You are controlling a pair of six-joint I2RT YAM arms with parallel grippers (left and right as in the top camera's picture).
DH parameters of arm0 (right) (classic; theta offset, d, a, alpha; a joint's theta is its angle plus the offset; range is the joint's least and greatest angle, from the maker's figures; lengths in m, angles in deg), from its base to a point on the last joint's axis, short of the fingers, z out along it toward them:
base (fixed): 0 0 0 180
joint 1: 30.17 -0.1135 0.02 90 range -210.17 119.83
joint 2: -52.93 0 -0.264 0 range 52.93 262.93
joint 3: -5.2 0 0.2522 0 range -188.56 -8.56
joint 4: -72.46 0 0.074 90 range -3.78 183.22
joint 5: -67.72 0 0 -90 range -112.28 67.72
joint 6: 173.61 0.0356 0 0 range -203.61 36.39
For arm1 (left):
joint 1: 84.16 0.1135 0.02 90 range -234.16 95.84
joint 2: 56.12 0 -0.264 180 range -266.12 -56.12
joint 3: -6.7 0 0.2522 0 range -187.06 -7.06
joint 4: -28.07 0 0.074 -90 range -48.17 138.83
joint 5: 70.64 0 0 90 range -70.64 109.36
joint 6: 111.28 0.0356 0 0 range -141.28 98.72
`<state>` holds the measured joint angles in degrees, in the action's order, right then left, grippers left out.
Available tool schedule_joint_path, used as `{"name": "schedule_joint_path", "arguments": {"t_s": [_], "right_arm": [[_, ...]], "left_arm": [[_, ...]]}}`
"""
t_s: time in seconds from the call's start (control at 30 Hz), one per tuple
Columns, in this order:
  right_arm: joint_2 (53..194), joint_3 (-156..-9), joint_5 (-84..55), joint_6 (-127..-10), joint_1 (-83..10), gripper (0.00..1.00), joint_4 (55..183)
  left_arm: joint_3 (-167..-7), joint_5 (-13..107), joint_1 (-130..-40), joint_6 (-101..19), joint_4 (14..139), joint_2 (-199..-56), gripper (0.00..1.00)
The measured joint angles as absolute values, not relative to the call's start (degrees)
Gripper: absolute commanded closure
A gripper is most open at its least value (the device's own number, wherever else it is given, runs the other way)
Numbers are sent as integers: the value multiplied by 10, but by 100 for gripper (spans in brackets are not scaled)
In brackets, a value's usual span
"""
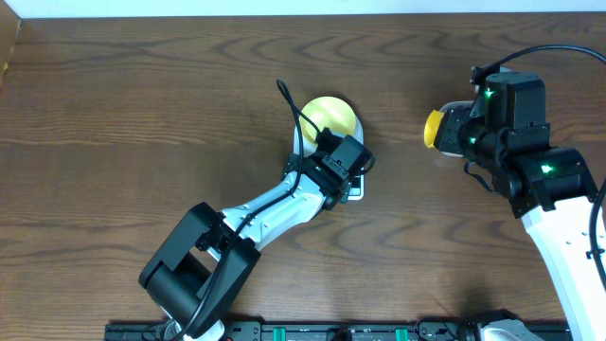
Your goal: Scoop item into bowl and weigh 50g on scale
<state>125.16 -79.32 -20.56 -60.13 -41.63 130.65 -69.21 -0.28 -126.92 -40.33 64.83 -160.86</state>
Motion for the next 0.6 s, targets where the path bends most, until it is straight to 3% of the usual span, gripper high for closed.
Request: {"name": "schedule_joint_path", "arguments": {"t_s": [0.6], "right_arm": [[1252,-793,-206,-601,-416,99,1308]], "left_arm": [[-692,-3,-1269,-403,644,-1611,4]]}}
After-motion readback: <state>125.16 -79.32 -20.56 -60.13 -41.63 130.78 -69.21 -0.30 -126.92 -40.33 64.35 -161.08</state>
